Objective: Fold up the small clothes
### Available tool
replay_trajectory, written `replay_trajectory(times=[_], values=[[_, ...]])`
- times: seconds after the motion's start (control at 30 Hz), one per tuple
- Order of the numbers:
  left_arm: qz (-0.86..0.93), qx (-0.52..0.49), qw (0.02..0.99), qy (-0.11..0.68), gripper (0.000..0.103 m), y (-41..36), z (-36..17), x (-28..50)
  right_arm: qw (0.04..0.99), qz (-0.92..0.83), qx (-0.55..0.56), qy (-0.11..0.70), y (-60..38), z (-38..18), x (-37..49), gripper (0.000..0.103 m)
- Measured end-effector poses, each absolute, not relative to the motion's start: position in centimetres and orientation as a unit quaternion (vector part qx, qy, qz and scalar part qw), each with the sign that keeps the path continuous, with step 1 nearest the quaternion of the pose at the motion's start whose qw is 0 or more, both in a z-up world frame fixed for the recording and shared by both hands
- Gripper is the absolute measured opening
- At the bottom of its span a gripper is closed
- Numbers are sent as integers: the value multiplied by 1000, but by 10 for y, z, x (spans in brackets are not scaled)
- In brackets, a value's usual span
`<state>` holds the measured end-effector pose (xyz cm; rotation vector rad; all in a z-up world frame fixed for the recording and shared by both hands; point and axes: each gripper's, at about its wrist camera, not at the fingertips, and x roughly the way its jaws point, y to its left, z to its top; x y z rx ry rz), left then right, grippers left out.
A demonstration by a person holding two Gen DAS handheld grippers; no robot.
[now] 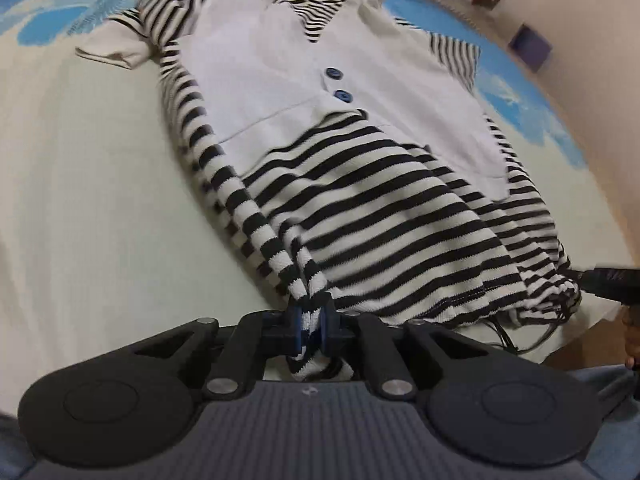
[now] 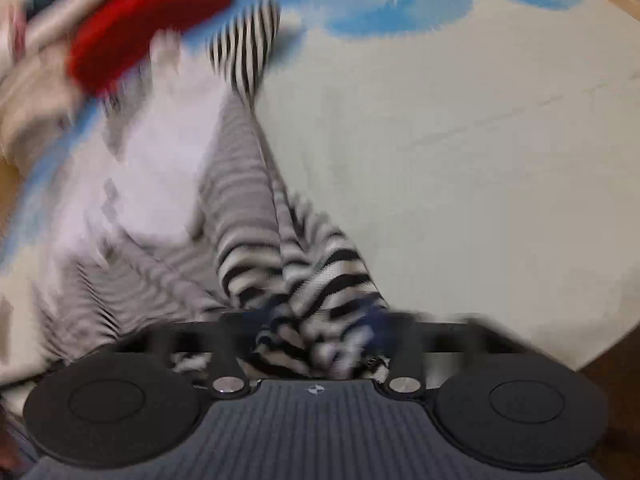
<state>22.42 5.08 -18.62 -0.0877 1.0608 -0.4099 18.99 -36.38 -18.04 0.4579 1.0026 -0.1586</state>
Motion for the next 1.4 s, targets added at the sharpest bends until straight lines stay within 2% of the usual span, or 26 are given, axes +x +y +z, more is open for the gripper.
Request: replay_trajectory(times=[0.07, 0.2, 0.27, 0.3, 0.37, 0.43, 0.5, 0.63, 0.77, 0.9, 1.03, 1.07, 1.1, 1.13, 1.17, 1.27, 1.4], values=[[-184, -8, 847, 499, 5, 56, -174, 217, 857, -57, 166, 484, -342, -176, 189, 6], [-169, 30, 847, 503, 6, 85, -160, 211, 858, -5, 154, 489, -319, -155, 167, 5], [-179, 23, 836, 519, 12, 96, -169, 213, 843, 4, 173, 510, -319, -165, 163, 7], [-177, 15, 835, 521, 18, 100, -171, 215, 838, 5, 175, 517, -318, -172, 164, 13], [-168, -8, 844, 509, 40, 106, -165, 224, 838, 13, 188, 512, -325, -173, 170, 29], [-149, -37, 863, 482, 80, 115, -151, 234, 841, 5, 230, 489, -346, -156, 177, 57], [-119, -61, 886, 443, 90, 124, -133, 246, 859, -15, 264, 439, -376, -134, 189, 65], [-49, -121, 914, 385, 90, 137, -107, 297, 884, -82, 291, 357, -438, -97, 244, 65], [8, -167, 919, 358, 90, 131, -112, 359, 872, -113, 370, 300, -489, -103, 325, 65], [21, -203, 908, 366, 90, 131, -134, 401, 848, -114, 427, 293, -498, -132, 410, 75], [47, -162, 892, 419, 90, 130, -152, 428, 840, -149, 415, 315, -486, -162, 476, 83], [49, -162, 889, 426, 90, 132, -155, 433, 837, -156, 409, 327, -480, -171, 491, 80], [49, -176, 883, 432, 90, 137, -157, 436, 837, -160, 402, 335, -473, -178, 500, 61], [51, -197, 877, 435, 90, 143, -158, 438, 842, -155, 393, 336, -466, -181, 505, 15], [47, -219, 869, 442, 90, 151, -160, 439, 853, -138, 375, 336, -457, -182, 510, 4], [51, -267, 856, 439, 90, 168, -156, 441, 907, -105, 263, 311, -407, -158, 518, 4], [57, -270, 857, 434, 90, 173, -151, 440, 946, 69, 70, 309, -283, -124, 503, 4]])
